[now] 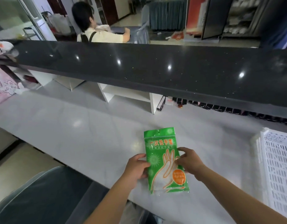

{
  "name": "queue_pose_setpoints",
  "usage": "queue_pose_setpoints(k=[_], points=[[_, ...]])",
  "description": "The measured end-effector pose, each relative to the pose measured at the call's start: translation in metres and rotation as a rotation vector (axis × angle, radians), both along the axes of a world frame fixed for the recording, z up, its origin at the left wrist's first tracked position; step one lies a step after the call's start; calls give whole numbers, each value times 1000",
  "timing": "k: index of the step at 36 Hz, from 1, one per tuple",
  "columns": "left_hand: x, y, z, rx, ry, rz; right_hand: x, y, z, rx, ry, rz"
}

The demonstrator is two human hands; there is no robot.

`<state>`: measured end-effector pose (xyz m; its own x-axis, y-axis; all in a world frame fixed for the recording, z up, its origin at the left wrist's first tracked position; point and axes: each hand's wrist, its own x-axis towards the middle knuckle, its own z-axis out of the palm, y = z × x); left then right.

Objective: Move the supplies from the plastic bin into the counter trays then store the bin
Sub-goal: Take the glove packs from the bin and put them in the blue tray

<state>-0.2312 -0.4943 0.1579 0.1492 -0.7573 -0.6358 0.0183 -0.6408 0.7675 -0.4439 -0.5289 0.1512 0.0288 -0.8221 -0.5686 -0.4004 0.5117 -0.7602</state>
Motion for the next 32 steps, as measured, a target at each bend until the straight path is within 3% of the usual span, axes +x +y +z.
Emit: queue_pose_setpoints(k=[12,15,19,23,26,32], points=[[-1,12,-22,-69,-247,-117,-4,11,-18,-106,158,14],[-1,15,-17,-89,-324,-170,-4,12,-16,-215,193,11],[-8,15,-16,-372,-674,-412,3,19,-17,-453,520,358],[-25,13,-27,-327,-1061,-755,20,26,-29,-517,750,738],[-32,14,-41,-294,-1132,-767,26,24,-39,-525,798,774],[-32,17,-71,-315,-1184,-704,25,21,-64,-549,716,719]])
